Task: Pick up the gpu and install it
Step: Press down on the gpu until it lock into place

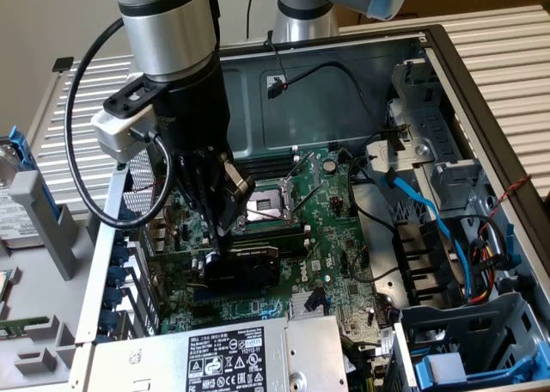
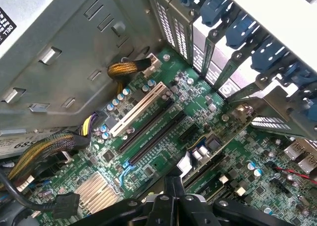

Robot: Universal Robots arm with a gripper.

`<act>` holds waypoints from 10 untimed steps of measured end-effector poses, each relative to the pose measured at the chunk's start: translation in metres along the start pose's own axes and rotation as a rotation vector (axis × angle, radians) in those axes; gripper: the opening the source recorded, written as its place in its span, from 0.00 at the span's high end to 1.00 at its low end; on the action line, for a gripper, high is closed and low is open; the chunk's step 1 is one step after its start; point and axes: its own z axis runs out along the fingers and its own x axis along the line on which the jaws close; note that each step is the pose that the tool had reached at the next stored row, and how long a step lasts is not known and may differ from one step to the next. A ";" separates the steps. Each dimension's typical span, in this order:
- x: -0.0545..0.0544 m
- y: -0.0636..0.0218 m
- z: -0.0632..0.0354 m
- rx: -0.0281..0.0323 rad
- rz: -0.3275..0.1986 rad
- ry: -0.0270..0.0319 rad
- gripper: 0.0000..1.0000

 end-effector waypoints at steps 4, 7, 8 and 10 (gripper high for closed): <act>0.000 0.0006 0.0001 0.0004 0.000 0.0000 0.89; 0.000 0.0020 0.0002 0.0005 0.000 -0.0006 0.89; 0.000 0.0024 0.0002 0.0004 0.000 -0.0005 0.89; 0.001 0.0032 0.0004 0.0006 0.000 -0.0005 0.89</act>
